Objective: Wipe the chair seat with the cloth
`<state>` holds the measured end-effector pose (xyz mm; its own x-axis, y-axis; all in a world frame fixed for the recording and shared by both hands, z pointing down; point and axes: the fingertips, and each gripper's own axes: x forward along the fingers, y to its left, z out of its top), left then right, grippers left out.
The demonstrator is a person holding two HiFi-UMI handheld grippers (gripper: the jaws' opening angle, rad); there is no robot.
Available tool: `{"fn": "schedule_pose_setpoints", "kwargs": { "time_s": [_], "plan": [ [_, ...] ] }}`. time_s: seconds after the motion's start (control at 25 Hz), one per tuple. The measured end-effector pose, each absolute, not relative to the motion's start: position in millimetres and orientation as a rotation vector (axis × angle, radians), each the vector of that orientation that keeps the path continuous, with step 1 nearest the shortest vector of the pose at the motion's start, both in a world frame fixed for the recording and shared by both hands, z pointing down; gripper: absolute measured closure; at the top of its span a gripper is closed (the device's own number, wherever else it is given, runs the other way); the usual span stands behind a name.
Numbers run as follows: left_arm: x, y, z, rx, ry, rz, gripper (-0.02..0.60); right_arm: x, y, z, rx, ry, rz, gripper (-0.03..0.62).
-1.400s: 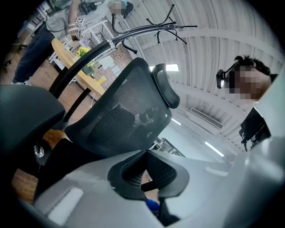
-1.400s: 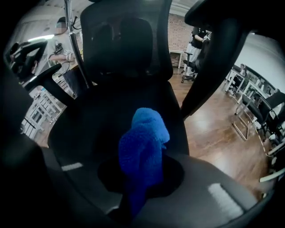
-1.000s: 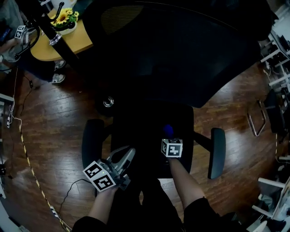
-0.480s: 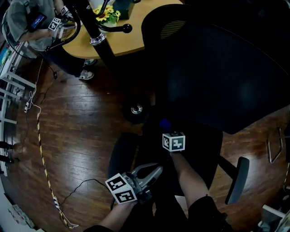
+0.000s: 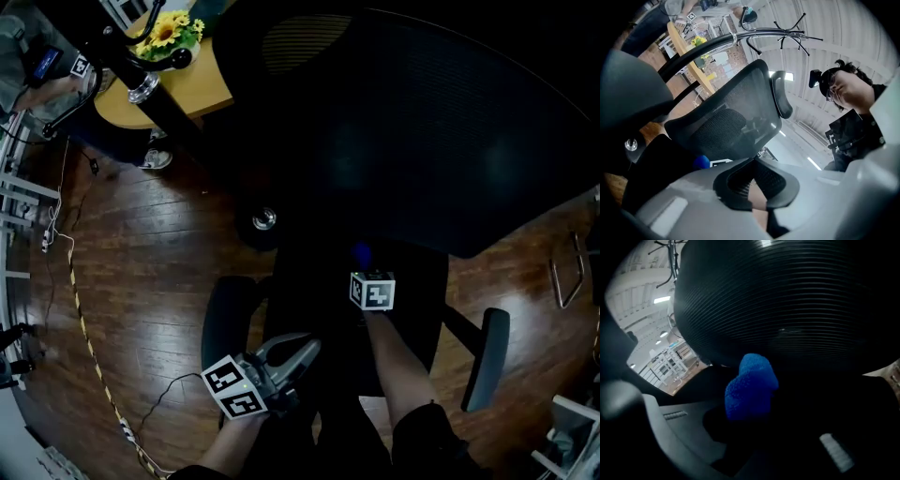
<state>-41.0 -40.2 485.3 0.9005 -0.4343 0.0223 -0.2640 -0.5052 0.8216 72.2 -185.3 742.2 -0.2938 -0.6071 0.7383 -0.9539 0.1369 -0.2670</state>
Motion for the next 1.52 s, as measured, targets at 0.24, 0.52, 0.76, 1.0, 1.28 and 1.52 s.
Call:
{"fn": "schedule_pose_setpoints", "kwargs": {
  "time_s": [0.24, 0.52, 0.76, 1.0, 1.28, 1.52],
  "plan": [
    [-21, -29, 493, 2.138, -0.435, -0.161, 0.590, 230, -146, 732, 1.716, -1.703, 0.927, 0.559],
    [-23, -33, 496, 2.140, -0.452, -0.161, 0.591, 318, -109, 725, 1.818, -1.502, 0.821, 0.559],
    [-30, -32, 487, 2.140, -0.467, -0.208, 0.591, 227, -137, 727, 1.738, -1.684, 0.878, 0.559],
    [-44, -30, 477, 2.131, -0.508, -0.266, 0.591, 39, -161, 734, 1.453, -1.972, 0.997, 0.559],
    [-59, -31, 475, 2.117, -0.573, -0.308, 0.591, -92, -155, 725, 1.161, -2.196, 1.084, 0.559],
    [-69, -26, 481, 2.115, -0.607, -0.292, 0.590, -32, -141, 736, 1.290, -2.094, 1.022, 0.559]
  ]
}}
